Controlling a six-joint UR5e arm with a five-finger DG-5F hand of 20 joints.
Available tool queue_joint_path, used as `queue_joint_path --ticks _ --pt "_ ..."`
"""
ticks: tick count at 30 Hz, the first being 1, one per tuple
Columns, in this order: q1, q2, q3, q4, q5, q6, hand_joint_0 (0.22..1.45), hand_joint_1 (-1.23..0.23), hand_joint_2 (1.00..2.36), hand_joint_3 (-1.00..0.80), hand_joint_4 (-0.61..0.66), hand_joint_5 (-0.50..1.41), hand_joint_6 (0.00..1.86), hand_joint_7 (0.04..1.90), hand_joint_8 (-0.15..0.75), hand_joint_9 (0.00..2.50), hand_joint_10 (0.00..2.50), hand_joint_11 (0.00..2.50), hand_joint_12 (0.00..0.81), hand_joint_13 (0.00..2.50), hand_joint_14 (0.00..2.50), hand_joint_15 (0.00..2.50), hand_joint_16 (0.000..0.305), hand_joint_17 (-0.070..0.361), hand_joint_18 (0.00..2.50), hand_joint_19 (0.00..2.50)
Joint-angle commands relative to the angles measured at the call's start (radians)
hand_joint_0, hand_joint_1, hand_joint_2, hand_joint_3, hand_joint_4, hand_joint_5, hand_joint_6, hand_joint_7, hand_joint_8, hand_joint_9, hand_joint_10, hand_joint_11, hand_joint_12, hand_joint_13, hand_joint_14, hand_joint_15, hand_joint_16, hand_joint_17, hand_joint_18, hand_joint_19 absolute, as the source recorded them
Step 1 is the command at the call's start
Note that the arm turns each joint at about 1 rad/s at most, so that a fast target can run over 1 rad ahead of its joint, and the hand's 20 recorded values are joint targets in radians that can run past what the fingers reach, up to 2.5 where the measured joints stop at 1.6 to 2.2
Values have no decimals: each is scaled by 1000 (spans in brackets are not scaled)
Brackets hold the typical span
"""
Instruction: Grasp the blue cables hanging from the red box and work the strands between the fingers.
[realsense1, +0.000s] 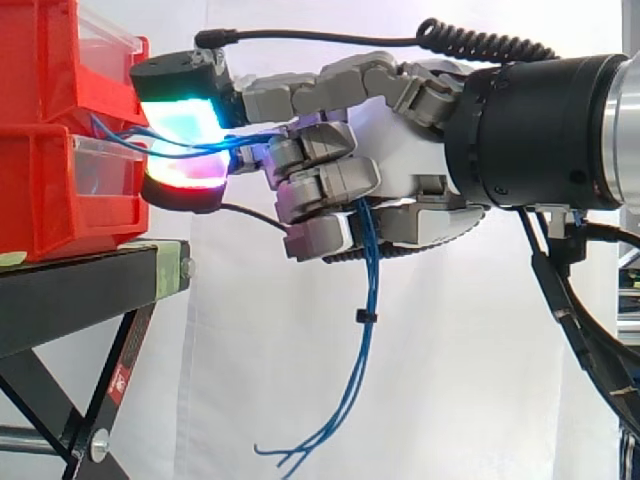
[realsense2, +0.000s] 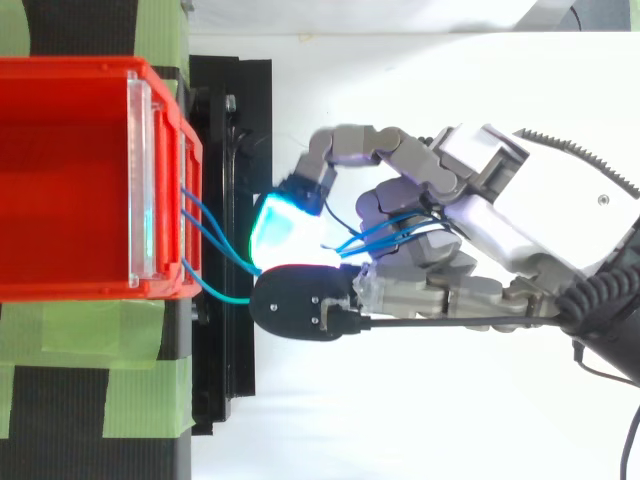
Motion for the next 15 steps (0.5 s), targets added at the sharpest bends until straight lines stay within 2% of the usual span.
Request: queue_joint_path --ticks 1,2,3,4,5,6,7,8,9,10,11,12,13,14,15 --pt "-2 6 1 -26 -1 54 996 -773 1011 -62 249 -145 1502 1179 350 908 2500 1993 431 1023 2500 1295 63 142 1391 1652" --pt "0 8 -1 -32 -1 60 830 -743 1014 -363 277 -156 1477 1245 350 908 2500 1993 431 1023 2500 1295 63 142 1391 1652" --pt "0 8 1 -40 -1 69 804 -734 1015 -453 277 -157 1462 1265 350 908 2500 1993 431 1023 2500 1295 63 142 1391 1652" --pt "0 8 1 -60 -3 86 798 -711 1012 -654 291 -105 1459 1288 350 908 2500 1993 431 1023 2500 1295 63 142 1391 1652" --pt "-2 8 1 -74 -3 98 868 -684 1014 -581 256 -57 1464 1295 350 908 2500 1993 431 1023 2500 1295 63 142 1391 1652" --pt "0 8 1 -78 -3 104 882 -686 1016 -537 228 -60 1461 1310 350 908 2500 1993 431 1023 2500 1295 63 142 1391 1652" --pt "0 8 1 -83 -3 110 928 -718 1018 -235 114 -98 1502 1317 350 908 2500 1993 431 1023 2500 1295 63 142 1391 1652" --pt "0 8 1 -87 -3 118 1050 -758 1118 68 130 -121 1548 1300 350 908 2500 1993 431 1023 2500 1295 63 142 1391 1652" --pt "0 8 1 -94 -4 127 1050 -758 1118 68 130 -121 1548 1300 350 908 2500 1993 431 1023 2500 1295 63 142 1391 1652" --pt "0 6 1 -95 -3 130 1211 -662 1005 205 177 -41 1507 1275 350 908 2500 1993 431 1023 2500 1295 63 142 1391 1652" --pt "0 8 1 -95 -3 132 1245 -630 1005 130 197 49 1458 1306 350 908 2500 1993 431 1023 2500 1295 63 142 1391 1652" --pt "0 8 1 -95 -3 135 1245 -629 1005 100 215 63 1448 1303 350 908 2500 1993 431 1023 2500 1295 63 142 1391 1652" --pt "0 8 1 -95 -3 135 1158 -646 1024 69 307 84 1327 1329 350 908 2500 1993 431 1023 2500 1295 63 142 1391 1652" --pt "0 8 1 -94 -3 135 961 -649 1252 -5 351 79 1189 1263 350 908 2500 1993 431 1023 2500 1295 63 142 1391 1652" --pt "0 8 1 -94 -3 135 918 -662 1285 -29 361 71 1153 1256 350 908 2500 1993 431 1023 2500 1295 63 142 1391 1652"
